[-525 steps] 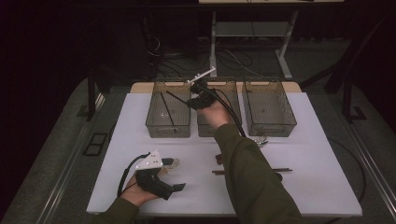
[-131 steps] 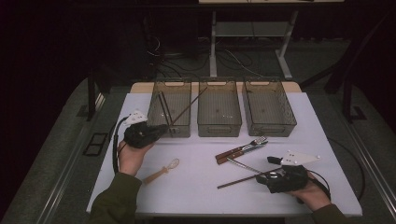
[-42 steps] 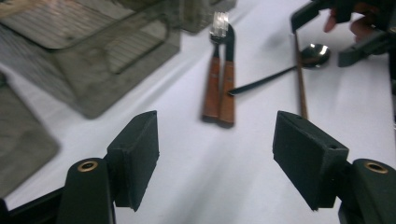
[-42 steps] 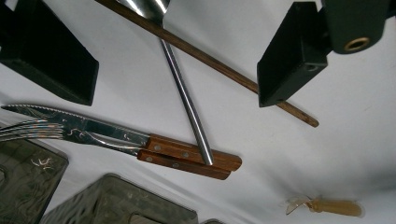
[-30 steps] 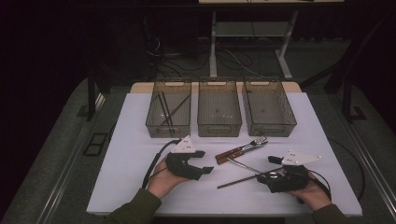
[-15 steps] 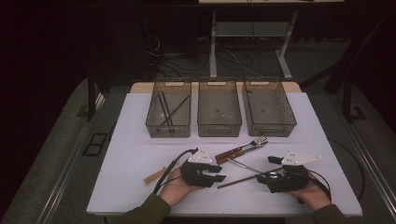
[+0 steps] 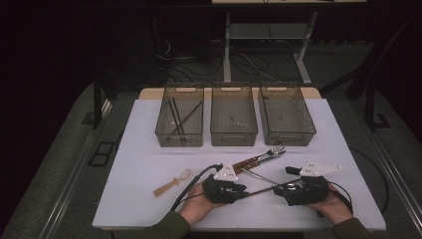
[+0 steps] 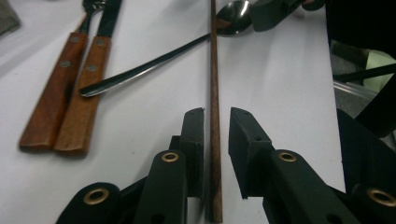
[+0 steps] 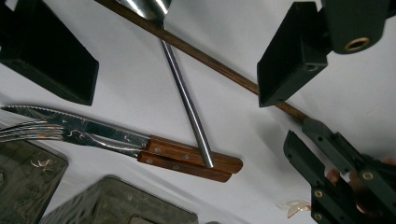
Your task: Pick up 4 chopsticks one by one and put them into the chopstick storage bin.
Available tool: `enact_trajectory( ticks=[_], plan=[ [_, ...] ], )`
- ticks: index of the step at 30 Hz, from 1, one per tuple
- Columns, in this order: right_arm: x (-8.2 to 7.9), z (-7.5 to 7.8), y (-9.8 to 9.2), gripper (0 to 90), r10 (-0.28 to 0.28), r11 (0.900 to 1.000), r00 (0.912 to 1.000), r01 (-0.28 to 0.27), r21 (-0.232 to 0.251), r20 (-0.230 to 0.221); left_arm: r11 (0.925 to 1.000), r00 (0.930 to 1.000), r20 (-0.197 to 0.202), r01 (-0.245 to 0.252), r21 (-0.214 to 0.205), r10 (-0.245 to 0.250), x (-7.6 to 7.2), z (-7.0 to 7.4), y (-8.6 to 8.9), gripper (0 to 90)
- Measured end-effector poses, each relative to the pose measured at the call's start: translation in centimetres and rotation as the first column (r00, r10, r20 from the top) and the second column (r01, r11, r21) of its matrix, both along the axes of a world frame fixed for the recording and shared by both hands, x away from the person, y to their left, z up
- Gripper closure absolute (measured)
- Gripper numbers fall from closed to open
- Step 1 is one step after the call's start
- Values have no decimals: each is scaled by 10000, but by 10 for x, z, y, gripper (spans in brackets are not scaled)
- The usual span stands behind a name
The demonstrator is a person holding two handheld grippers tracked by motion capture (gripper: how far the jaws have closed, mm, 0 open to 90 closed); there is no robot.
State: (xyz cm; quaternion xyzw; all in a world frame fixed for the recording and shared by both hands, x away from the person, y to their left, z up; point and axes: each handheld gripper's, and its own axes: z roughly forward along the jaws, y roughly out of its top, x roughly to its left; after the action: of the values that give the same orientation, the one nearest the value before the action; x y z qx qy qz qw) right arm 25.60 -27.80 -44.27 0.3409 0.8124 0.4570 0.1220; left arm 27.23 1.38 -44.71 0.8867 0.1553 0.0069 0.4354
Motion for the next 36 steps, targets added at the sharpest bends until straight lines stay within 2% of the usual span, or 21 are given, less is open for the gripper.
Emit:
enact_trajectory(
  ticks=[6, 8, 10, 11, 20, 26, 36],
  plan=[
    [0, 0, 0, 124, -24, 10000, 10000, 24, 7, -6, 9996, 9999, 166, 2, 289, -7, -3, -6, -8, 766],
    [0, 1, 0, 124, -21, 10000, 10000, 21, 15, -7, 9997, 9999, 129, -99, 241, 96, -4, -7, -9, 766],
    [0, 1, -1, 124, -19, 10000, 10000, 19, 15, 13, 9991, 9998, 204, -7, 418, -1, -4, -9, -10, 773],
    [0, 0, -1, 124, -24, 10000, 10000, 24, 16, 13, 9987, 9992, 392, 59, 503, -79, -3, -10, -10, 783],
    [0, 0, 0, 124, -37, 10000, 10000, 37, 6, -6, 9984, 9984, 563, -112, 546, 81, -7, -10, -11, 840],
    [0, 0, 0, 124, -40, 10000, 10000, 40, 15, 0, 9989, 9989, 416, -230, 411, 212, -7, -11, -10, 844],
    [0, 1, -1, 124, -44, 10000, 10000, 43, 39, 15, 9992, 9984, 517, -225, 335, 207, -4, -9, -7, 844]
  ],
)
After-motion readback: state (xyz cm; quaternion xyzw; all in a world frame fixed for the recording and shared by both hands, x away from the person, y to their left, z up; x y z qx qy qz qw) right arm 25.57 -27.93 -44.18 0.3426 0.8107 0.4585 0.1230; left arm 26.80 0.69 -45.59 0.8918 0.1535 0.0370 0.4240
